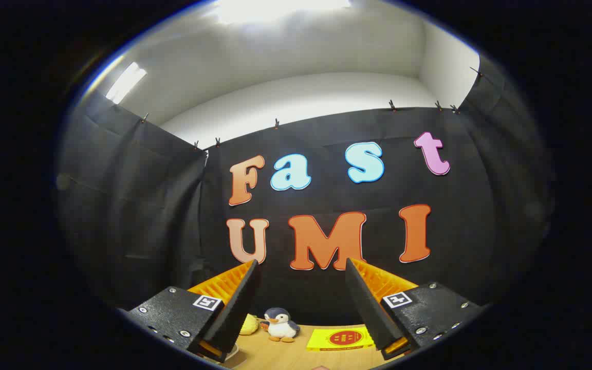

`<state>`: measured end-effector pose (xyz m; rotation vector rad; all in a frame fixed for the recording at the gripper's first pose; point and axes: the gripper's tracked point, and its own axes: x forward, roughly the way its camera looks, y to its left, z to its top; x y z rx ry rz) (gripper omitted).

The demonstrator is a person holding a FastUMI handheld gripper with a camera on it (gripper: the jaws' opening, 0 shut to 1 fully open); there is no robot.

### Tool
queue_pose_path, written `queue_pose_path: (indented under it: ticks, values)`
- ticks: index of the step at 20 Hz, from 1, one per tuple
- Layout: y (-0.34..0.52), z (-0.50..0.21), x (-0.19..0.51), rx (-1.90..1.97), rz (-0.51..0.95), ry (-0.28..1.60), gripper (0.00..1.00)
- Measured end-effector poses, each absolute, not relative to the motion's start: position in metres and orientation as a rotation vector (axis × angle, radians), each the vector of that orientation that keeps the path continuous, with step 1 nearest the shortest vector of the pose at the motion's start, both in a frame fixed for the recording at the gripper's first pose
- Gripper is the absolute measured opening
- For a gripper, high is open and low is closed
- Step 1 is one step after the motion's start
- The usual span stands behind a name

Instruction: Open the storage box then place both shoes into the box .Put the left shoe in first, then the right shoe, with the right side of both shoes facing outward in a uniform manner.

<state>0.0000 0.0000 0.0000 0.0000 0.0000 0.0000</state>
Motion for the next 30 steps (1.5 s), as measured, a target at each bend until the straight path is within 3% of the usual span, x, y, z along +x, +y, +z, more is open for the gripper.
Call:
queue_pose_path:
  ticks: [17, 24, 30]
  values:
    - [0.053, -0.049, 0.004, 0.073, 0.112, 0.124, 0.98]
    - [0.081, -0.123, -0.004, 0.168, 0.18, 0.33, 0.98]
    - [0.117, -0.212, -0.028, 0.225, 0.28, 0.615, 0.96]
